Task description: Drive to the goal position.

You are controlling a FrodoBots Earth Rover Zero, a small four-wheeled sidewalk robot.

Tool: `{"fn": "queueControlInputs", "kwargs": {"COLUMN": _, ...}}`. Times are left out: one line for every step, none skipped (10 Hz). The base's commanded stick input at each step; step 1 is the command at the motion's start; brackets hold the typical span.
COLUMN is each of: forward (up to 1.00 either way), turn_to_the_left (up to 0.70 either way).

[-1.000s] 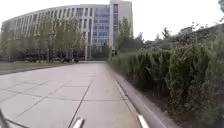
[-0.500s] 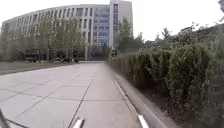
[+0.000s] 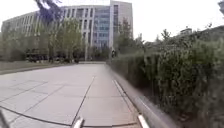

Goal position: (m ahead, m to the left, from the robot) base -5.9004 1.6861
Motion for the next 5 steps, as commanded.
{"fn": "queueControlInputs", "kwargs": {"forward": 0.02, "turn_to_the_left": 0.00}}
{"fn": "queueControlInputs", "kwargs": {"forward": 0.04, "turn_to_the_left": 0.00}}
{"fn": "queueControlInputs", "kwargs": {"forward": 0.05, "turn_to_the_left": 0.00}}
{"fn": "queueControlInputs", "kwargs": {"forward": 0.06, "turn_to_the_left": 0.00}}
{"fn": "queueControlInputs", "kwargs": {"forward": 0.15, "turn_to_the_left": 0.00}}
